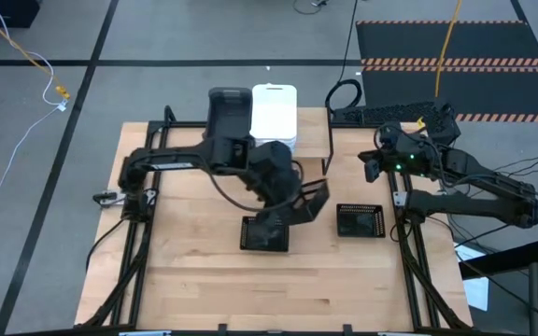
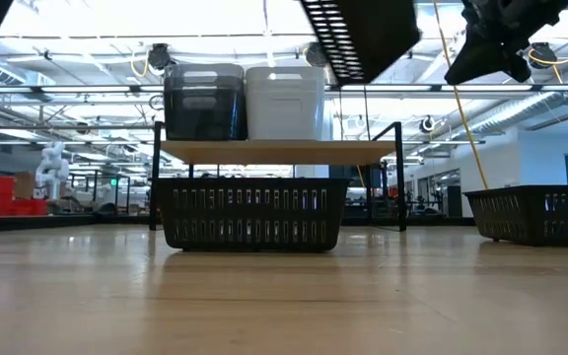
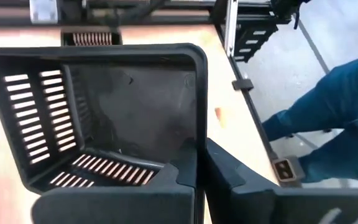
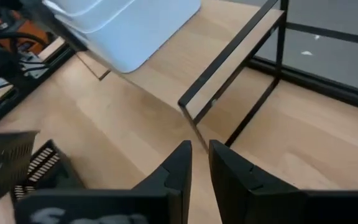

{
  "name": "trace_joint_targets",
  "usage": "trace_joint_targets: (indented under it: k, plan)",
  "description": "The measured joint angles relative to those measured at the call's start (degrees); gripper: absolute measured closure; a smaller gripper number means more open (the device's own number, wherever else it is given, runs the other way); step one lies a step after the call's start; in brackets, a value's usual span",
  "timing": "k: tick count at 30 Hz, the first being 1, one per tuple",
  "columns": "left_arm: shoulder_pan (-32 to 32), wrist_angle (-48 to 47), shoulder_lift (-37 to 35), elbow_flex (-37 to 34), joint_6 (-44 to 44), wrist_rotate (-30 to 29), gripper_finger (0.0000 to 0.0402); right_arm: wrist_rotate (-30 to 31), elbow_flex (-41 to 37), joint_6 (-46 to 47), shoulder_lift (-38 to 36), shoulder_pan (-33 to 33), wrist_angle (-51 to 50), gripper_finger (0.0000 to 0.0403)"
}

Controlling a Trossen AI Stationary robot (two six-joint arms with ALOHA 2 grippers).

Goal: Stack baskets on shelf by color
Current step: Put the left black bin on the shelf

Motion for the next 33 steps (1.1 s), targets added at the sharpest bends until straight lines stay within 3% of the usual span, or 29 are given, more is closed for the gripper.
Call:
trace_joint_targets:
  k: [4, 7, 17, 20, 25, 33]
  plan:
    - [0.65, 1.78, 3.84, 4.95, 5.57, -0.68, 0.0394, 1.18, 0.00, -0.14, 0.00, 0.02, -0.02, 0.0355]
    - [2.46, 6.99, 4.76, 6.26, 8.39, -6.39, 0.0394, 2.32, 0.00, -0.09, 0.00, 0.02, -0.06, 0.0355]
    - [11.45, 25.10, 5.98, 6.22, 6.62, -8.26, 0.0394, 2.32, 0.00, -0.18, 0.17, 0.02, -0.02, 0.0355]
    - [12.54, 27.60, 8.63, 6.12, 5.96, -15.32, 0.0394, 2.34, 0.00, -0.26, 0.24, 0.02, -0.02, 0.0355]
    - [14.02, 24.06, 12.72, 5.98, 6.72, -25.97, 0.0391, 2.32, 0.00, -0.24, 0.22, 0.02, -0.02, 0.0355]
    - [13.43, 19.29, 14.51, 6.00, 9.51, -31.40, 0.0385, 2.32, 0.00, -0.18, 0.24, 0.02, -0.25, 0.0355]
